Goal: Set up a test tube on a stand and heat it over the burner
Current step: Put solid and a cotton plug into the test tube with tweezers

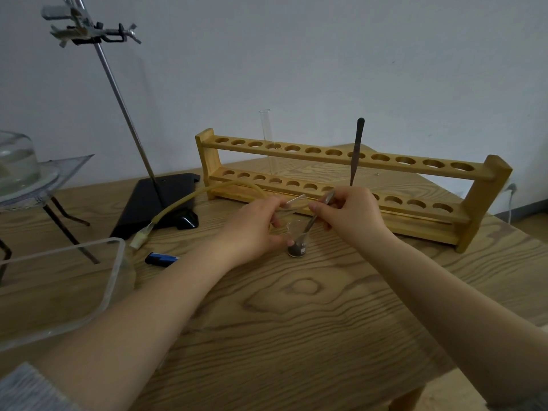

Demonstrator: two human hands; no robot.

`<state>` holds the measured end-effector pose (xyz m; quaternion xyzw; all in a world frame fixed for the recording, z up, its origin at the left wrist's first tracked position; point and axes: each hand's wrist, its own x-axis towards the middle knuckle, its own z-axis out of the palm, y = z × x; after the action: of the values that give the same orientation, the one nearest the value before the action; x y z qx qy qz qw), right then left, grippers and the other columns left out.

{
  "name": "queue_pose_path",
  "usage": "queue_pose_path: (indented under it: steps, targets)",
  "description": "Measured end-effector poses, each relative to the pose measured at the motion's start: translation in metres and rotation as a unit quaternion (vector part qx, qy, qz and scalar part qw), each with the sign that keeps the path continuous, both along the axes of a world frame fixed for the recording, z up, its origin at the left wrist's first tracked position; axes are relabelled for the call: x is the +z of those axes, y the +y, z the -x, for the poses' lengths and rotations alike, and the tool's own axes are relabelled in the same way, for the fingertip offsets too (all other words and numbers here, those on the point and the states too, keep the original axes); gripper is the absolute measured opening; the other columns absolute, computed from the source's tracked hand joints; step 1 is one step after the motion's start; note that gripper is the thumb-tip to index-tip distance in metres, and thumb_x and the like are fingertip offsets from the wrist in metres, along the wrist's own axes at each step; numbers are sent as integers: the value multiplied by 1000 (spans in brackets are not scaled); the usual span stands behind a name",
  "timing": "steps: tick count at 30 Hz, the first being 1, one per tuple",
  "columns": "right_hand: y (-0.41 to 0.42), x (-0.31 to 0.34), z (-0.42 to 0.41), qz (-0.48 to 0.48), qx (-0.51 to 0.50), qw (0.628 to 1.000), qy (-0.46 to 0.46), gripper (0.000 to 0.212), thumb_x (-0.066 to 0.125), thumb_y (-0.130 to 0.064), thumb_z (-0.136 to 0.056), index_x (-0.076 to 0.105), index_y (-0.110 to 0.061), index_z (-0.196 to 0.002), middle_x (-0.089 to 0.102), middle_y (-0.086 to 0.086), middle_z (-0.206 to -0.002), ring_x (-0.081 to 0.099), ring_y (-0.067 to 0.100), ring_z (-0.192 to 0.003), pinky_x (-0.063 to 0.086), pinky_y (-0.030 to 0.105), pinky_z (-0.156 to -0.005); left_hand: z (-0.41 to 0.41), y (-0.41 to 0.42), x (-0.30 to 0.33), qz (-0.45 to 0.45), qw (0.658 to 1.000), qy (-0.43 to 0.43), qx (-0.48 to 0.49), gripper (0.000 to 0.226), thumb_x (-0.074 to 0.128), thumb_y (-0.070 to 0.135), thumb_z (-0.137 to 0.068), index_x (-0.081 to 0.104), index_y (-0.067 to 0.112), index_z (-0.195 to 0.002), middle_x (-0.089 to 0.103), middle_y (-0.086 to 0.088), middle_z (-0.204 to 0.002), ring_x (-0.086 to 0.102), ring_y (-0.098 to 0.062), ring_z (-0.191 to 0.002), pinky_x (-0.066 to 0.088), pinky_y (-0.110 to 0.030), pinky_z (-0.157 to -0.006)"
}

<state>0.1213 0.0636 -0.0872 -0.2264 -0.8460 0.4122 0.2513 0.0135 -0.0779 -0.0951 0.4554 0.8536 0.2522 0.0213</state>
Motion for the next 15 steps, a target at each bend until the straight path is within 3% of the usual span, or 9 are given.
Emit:
queue_pose_path:
  steps: [7, 15]
  targets:
    - [3, 0, -2, 48, -26, 998, 18, 8, 67, -25, -86, 68, -17, -87, 68, 1, -71, 61, 8, -61, 54, 24, -64, 0, -1, -2, 3, 1000, 0, -1, 66, 76, 38, -72, 43, 34, -128, 51, 14, -96, 49, -2, -83, 44, -22, -72]
    - [4, 4, -4, 111, -40, 993, 24, 8, 66, -23, -87, 64, -22, -80, 70, 4, -76, 62, 9, -62, 56, 27, -71, 0, -4, 1, 9, 1000, -1, -4, 66, 76, 37, -72, 43, 34, -129, 51, 14, -98, 49, -3, -84, 46, -23, -74]
